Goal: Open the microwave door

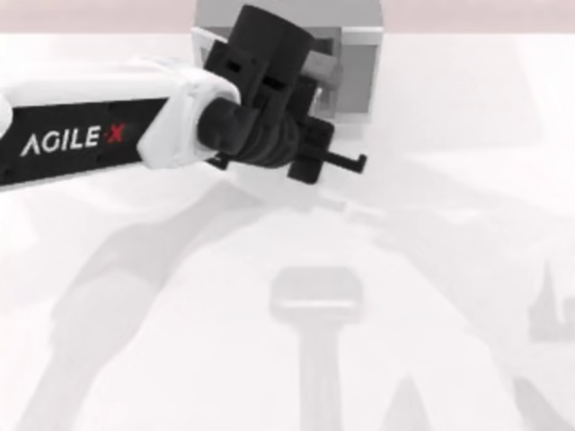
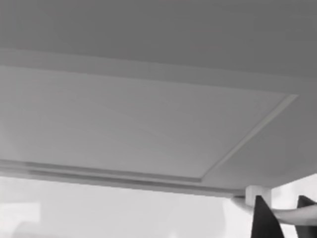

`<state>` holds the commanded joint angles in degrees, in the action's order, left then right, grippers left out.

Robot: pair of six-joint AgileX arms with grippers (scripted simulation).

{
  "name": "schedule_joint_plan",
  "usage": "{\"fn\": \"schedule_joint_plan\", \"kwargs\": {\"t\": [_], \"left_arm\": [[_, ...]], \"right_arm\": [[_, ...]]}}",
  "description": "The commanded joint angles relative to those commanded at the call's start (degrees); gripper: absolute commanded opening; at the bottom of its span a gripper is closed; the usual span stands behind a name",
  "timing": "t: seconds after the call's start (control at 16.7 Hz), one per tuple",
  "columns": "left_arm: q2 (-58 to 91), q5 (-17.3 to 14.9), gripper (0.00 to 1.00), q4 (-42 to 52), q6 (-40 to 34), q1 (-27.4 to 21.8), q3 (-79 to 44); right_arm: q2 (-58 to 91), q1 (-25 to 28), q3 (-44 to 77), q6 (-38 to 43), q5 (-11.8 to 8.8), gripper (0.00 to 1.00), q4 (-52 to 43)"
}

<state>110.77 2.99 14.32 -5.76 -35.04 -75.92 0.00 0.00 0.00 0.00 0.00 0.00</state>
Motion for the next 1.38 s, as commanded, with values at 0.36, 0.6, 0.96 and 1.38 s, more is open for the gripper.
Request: {"fn": "schedule_joint_plan", "kwargs": {"t": [0.36, 0.6, 0.96, 1.38], "left_arm": [[0.0, -0.6, 0.00, 0.0, -0.2, -0.4, 0.0], [-1.3, -2.1, 0.00, -0.6, 2.2, 0.6, 1.6], [-1.6, -2.5, 0.00, -0.7, 2.9, 1.0, 2.2], [-1.6, -2.5, 0.00, -0.7, 2.9, 1.0, 2.2]], "right_arm": [[0.0, 0.0, 0.0, 0.0, 0.0, 1.00, 0.0], [0.0, 0.0, 0.0, 0.0, 0.0, 1.00, 0.0], [0.0, 0.0, 0.0, 0.0, 0.0, 1.00, 0.0], [0.0, 0.0, 0.0, 0.0, 0.0, 1.00, 0.0]]}}
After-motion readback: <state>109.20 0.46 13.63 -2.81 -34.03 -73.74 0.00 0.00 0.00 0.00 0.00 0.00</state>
